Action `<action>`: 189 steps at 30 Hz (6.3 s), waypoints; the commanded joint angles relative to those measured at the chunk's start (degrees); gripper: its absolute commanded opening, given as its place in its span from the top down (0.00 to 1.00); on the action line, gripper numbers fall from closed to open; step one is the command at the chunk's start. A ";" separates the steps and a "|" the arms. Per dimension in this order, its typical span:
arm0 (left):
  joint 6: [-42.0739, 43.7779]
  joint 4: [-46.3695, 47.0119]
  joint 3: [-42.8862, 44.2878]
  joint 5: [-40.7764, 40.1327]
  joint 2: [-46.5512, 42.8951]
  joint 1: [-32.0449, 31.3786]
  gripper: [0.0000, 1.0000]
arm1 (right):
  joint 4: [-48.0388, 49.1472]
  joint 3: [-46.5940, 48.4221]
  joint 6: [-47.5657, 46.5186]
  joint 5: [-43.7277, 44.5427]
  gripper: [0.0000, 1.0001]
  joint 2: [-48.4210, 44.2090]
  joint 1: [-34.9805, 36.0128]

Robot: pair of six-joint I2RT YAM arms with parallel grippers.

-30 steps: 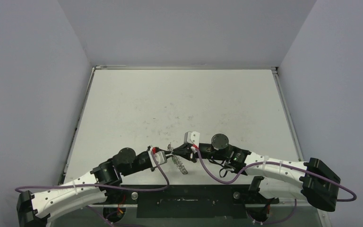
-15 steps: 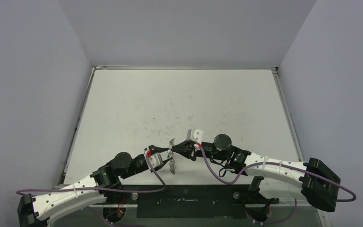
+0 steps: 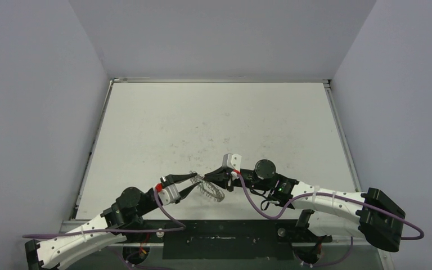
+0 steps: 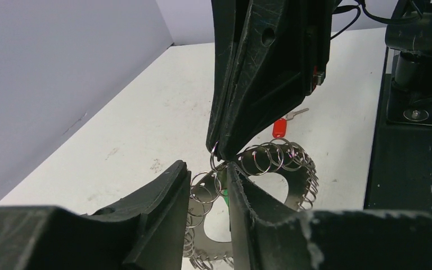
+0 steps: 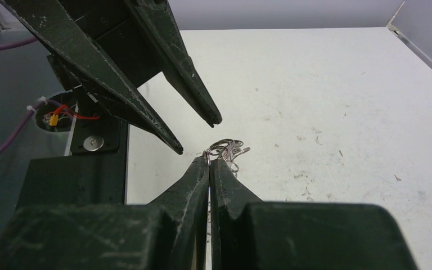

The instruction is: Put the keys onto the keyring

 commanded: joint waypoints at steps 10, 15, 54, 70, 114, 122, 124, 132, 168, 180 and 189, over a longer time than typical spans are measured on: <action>0.66 12.10 -0.20 4.82 7.86 -0.04 0.83 | 6.63 1.35 1.30 -2.52 1.00 -1.85 -0.11; 0.69 12.02 -0.04 4.92 8.99 -0.03 0.83 | 6.63 1.38 1.40 -2.68 1.00 -2.11 -0.09; 0.90 12.69 -0.29 3.65 9.07 -0.03 1.00 | 4.49 2.07 0.46 -3.07 1.00 -2.15 -0.02; -0.15 -10.70 10.06 -1.34 10.69 -0.03 1.00 | -16.19 7.00 -12.89 0.53 0.53 -8.25 -0.45; 4.24 -23.89 18.94 4.28 21.07 -0.05 0.91 | -20.89 13.17 -18.09 -17.38 1.00 7.53 -2.74; 2.49 -24.57 15.73 2.68 15.35 -0.03 0.75 | -10.45 8.33 -10.25 -16.91 1.00 4.83 -2.91; 2.08 -24.28 15.07 2.72 14.81 -0.03 0.75 | -8.28 7.42 -8.89 -16.55 1.00 4.23 -2.89; 1.91 -21.44 14.19 3.51 16.48 -0.04 0.88 | -7.58 6.81 -7.78 -15.28 1.00 2.06 -2.92; 2.74 -19.50 12.26 1.54 18.89 -0.03 1.00 | 10.20 2.30 3.71 -11.17 1.00 1.09 -2.92; 1.58 -17.39 11.91 0.64 17.64 -0.03 1.00 | 5.73 2.87 0.75 -13.03 1.00 0.34 -2.83; 0.02 -17.39 10.73 -3.50 11.75 -0.08 0.39 | -4.56 3.89 -3.32 -9.75 1.00 -4.07 -5.36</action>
